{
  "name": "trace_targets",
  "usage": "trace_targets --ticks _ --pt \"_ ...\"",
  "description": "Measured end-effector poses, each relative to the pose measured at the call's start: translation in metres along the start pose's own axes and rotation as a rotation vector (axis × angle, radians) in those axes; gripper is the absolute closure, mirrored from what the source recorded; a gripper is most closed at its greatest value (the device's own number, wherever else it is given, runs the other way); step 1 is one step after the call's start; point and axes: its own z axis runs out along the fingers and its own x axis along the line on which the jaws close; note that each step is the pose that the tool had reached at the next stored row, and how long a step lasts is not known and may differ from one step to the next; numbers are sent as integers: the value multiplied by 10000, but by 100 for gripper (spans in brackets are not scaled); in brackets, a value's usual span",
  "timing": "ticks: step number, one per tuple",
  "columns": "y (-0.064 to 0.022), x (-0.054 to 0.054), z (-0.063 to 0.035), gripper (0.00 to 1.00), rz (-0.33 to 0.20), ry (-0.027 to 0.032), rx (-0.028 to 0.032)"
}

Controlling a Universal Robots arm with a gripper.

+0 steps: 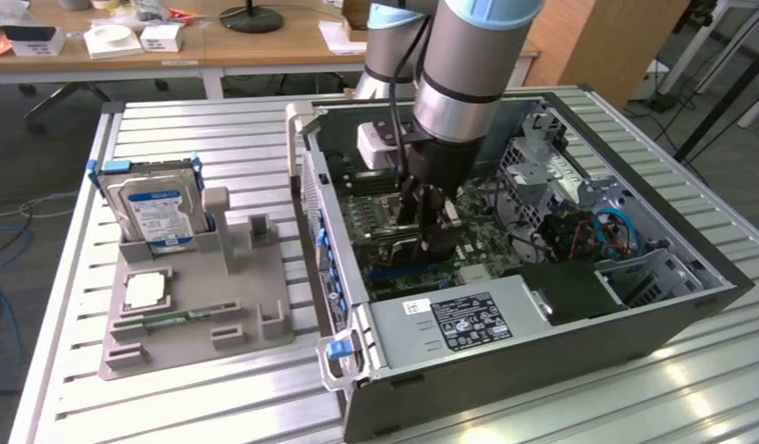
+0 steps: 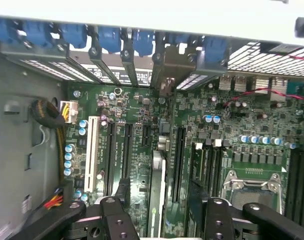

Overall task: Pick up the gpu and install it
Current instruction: 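Insert the gpu into the slot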

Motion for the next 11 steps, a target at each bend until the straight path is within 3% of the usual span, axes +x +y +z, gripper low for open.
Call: trace_targets --ticks 11 --pt "6 -6 -258 41 0 0 0"
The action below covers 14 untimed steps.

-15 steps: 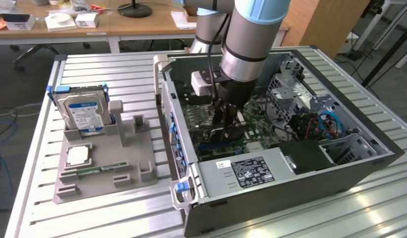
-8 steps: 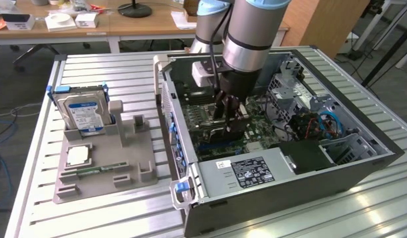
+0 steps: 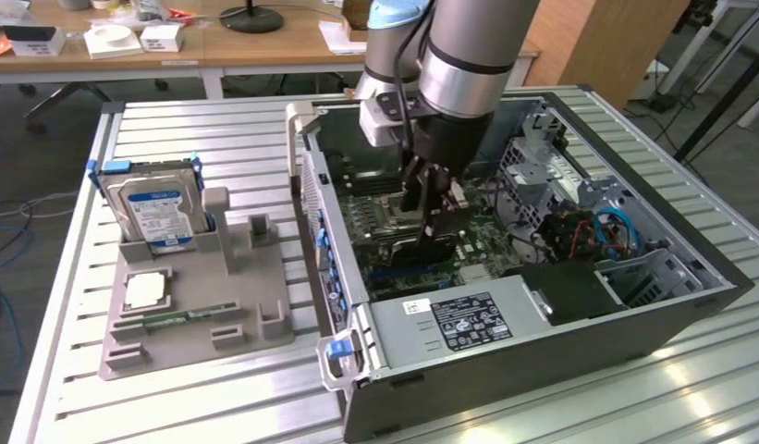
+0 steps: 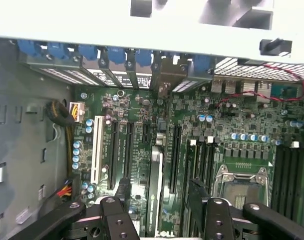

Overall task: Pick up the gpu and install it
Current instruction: 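Insert the gpu into the slot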

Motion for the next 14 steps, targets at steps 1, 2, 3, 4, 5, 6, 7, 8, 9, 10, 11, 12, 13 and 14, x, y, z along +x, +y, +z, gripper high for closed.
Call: trace_targets --ticks 1,2,3,4,5,6,7,8,9,10,11,12,13,14 --pt "0 0 -19 41 0 0 0" --pt "1 -1 -32 41 0 0 -1" --pt "1 -1 -37 41 -1 0 0" --pt "1 -1 -36 41 0 -2 1" --pt "1 -1 -37 41 -1 -3 1" --pt "1 -1 -39 41 0 -2 1" --pt "1 -1 -47 41 -1 3 -2" --pt "2 -1 -63 41 0 2 -2" --pt "2 -2 -81 41 0 0 -1" --pt "2 -2 -102 41 0 0 -1" --pt "3 -3 -125 41 0 0 0" --pt "4 -4 -150 41 -1 -1 0" --pt "4 -4 -175 41 0 1 -1" --pt "5 -5 -197 41 0 -1 0"
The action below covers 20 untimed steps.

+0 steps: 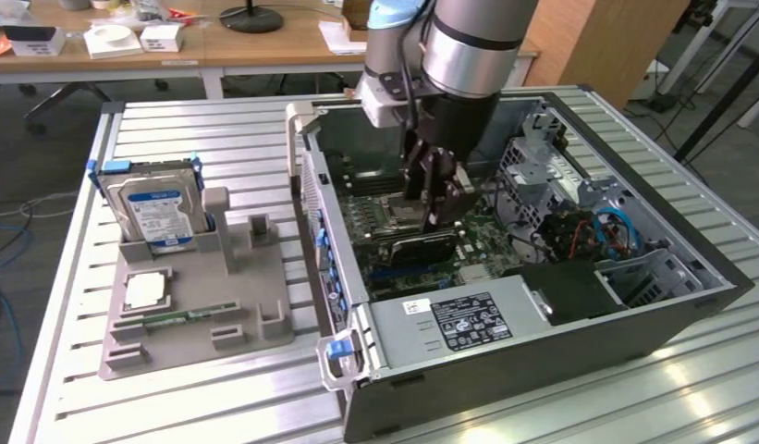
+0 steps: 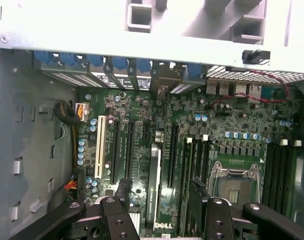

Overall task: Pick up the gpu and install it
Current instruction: 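Insert the gpu into the slot, then press down on the gpu until it lock into place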

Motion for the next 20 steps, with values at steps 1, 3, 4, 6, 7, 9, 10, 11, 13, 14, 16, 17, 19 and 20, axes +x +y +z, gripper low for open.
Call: trace_targets --ticks 1,3,4,6,7,9,10,11,13,14,16,17,19,20 --pt "1 0 -16 41 0 1 0" --pt "1 -1 -38 41 0 0 1" --pt "1 -1 -49 41 0 1 0" --pt "2 -2 -86 41 0 0 0" --pt "3 -3 -105 41 0 1 0" --pt "4 -3 -134 41 0 1 -1" --pt "4 -3 -134 41 0 -1 1" --pt "4 -3 -134 41 0 -1 1" --pt "3 -3 -134 41 0 0 0" --pt "4 -3 -135 41 0 1 0" --pt "4 -3 -134 41 0 0 0" --pt "3 -3 -135 41 0 1 0" --pt "4 -3 -134 41 0 0 0" --pt "4 -3 -135 41 0 0 0"
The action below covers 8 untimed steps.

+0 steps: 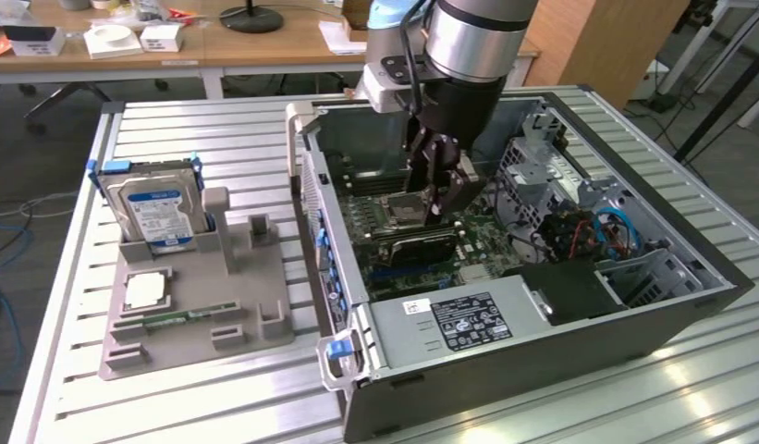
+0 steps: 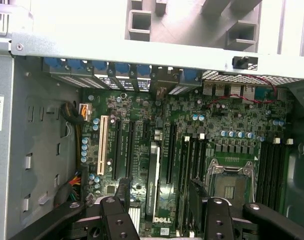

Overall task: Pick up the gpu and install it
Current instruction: 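Press down on the gpu until it lock into place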

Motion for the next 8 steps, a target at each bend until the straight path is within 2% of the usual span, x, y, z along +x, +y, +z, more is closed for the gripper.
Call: trace_targets --ticks 4,5,6,8 --pt "0 0 0 42 0 0 0" --pt "0 0 0 49 1 0 0" --pt "0 0 0 49 0 1 0" --pt "0 0 0 61 0 1 0"
